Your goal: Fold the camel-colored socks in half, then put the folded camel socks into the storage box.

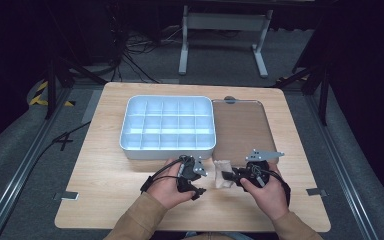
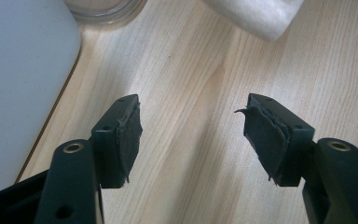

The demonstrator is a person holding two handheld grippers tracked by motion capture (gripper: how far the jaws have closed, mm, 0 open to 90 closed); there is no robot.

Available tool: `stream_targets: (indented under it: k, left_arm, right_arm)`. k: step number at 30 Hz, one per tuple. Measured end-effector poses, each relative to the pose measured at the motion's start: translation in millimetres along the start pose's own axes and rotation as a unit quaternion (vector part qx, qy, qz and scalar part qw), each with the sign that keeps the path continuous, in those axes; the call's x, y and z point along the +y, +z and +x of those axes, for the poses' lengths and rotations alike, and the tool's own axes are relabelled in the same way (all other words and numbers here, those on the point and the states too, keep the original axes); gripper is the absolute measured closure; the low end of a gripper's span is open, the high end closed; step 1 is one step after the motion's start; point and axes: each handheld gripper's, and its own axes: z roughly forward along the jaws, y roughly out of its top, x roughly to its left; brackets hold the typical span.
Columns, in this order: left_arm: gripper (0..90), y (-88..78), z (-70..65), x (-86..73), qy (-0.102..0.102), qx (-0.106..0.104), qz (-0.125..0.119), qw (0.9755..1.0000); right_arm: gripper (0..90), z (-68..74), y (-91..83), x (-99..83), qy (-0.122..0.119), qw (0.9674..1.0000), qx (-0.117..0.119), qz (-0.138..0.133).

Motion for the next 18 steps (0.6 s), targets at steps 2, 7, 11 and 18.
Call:
stream_targets:
  k: [2,7,11,18]
  left_arm:
    - [37.0,-0.2,-0.1,-0.1,0.000,0.000,0.000,1.0000]
    - [36.9,-0.4,-0.5,-0.5,0.000,0.000,0.000,1.0000]
    - [36.9,-1.2,0.7,-1.2,-0.004,0.000,-0.001,1.0000]
    - [36.9,-3.7,1.5,-2.9,-0.005,0.004,-0.003,1.0000]
  right_arm:
    - [74.1,-0.6,-2.9,1.1,-0.005,0.9999,-0.005,-0.010]
    - [74.0,-1.1,-6.8,2.5,-0.013,0.9995,-0.012,-0.027]
    - [73.9,-1.4,-8.7,3.9,-0.019,0.9990,-0.015,-0.037]
    - [73.9,-2.9,-12.8,9.5,-0.034,0.9977,-0.026,-0.054]
